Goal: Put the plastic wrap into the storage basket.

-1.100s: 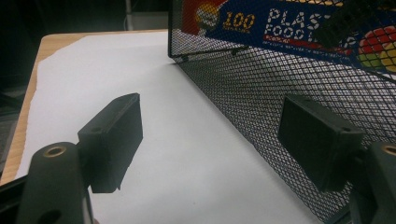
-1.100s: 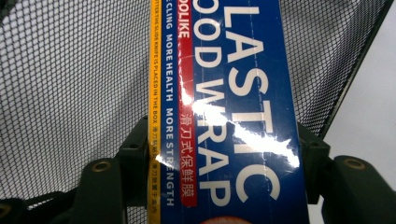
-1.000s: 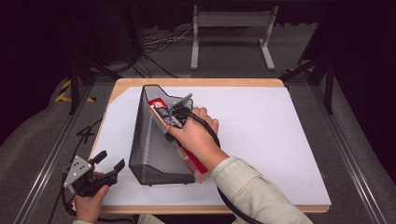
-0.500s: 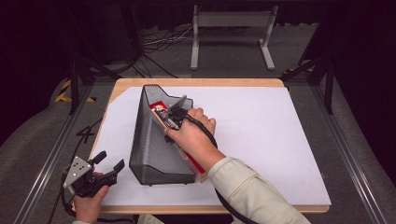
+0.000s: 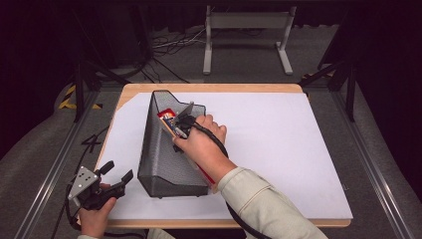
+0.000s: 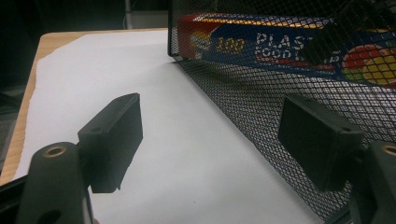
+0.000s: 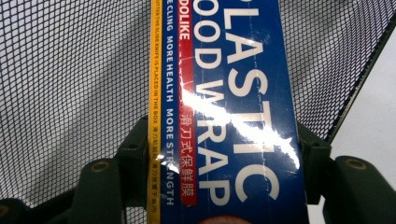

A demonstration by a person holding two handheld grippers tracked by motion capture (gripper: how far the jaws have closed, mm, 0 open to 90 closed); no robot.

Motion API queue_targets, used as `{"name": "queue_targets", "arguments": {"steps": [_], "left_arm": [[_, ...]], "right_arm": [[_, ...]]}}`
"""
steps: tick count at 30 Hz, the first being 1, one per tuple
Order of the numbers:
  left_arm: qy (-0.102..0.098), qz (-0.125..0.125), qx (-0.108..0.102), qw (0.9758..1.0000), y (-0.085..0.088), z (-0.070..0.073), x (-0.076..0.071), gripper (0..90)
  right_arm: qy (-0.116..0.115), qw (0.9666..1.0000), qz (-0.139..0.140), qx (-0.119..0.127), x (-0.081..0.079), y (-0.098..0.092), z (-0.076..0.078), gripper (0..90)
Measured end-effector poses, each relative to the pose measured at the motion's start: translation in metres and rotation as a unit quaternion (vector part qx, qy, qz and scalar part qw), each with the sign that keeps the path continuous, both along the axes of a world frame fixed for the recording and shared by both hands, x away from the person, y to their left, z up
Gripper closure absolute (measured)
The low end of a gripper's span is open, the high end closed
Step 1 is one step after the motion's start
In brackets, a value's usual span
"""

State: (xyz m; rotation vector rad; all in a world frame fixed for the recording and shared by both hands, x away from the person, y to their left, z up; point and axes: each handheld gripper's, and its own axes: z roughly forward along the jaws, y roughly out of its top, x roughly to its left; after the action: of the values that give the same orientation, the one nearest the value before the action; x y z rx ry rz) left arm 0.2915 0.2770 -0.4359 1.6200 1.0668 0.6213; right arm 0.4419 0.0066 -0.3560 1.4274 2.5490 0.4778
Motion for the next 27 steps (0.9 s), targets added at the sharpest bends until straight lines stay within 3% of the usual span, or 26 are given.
{"name": "queue_targets", "arguments": {"steps": [3,5,14,20,21,22,23,24,25,26,27], "left_arm": [[0.000,-0.002,0.000,1.0000,-0.001,0.000,0.002,22.9],[0.003,-0.004,0.002,1.0000,-0.002,-0.001,0.003,22.9],[0.001,-0.001,0.001,1.0000,0.001,-0.001,0.001,22.8],[0.000,0.001,0.001,1.0000,0.000,-0.001,0.002,22.8],[0.000,0.001,0.001,1.0000,0.000,-0.001,0.002,22.8],[0.000,0.000,0.001,1.0000,-0.001,-0.001,0.003,22.8],[0.000,-0.001,0.002,1.0000,-0.001,-0.001,0.003,22.8],[0.000,-0.001,0.002,1.0000,-0.001,-0.001,0.003,22.9],[0.001,0.000,0.001,1.0000,-0.002,-0.001,0.003,22.9],[0.001,-0.001,0.001,1.0000,-0.002,-0.001,0.003,22.8],[0.001,-0.001,0.000,1.0000,-0.002,-0.001,0.003,22.9]], "right_arm": [[-0.003,0.9999,0.002,0.014,-0.001,-0.003,0.002,33.3],[-0.021,0.9991,0.008,0.037,-0.003,-0.005,0.009,28.2],[-0.059,0.9947,0.028,0.079,-0.009,-0.017,0.029,23.2],[-0.124,0.9815,0.057,0.135,-0.019,-0.030,0.041,24.7],[-0.124,0.9815,0.057,0.135,-0.019,-0.030,0.041,24.7],[-0.132,0.9779,0.064,0.149,-0.022,-0.035,0.044,25.8],[-0.134,0.9763,0.063,0.157,-0.023,-0.036,0.045,26.0],[-0.147,0.9719,0.073,0.168,-0.025,-0.039,0.047,26.0],[-0.147,0.9719,0.073,0.168,-0.025,-0.039,0.047,26.0],[-0.158,0.9683,0.081,0.175,-0.026,-0.041,0.048,26.0],[-0.176,0.9618,0.095,0.187,-0.029,-0.045,0.052,25.9]]}}
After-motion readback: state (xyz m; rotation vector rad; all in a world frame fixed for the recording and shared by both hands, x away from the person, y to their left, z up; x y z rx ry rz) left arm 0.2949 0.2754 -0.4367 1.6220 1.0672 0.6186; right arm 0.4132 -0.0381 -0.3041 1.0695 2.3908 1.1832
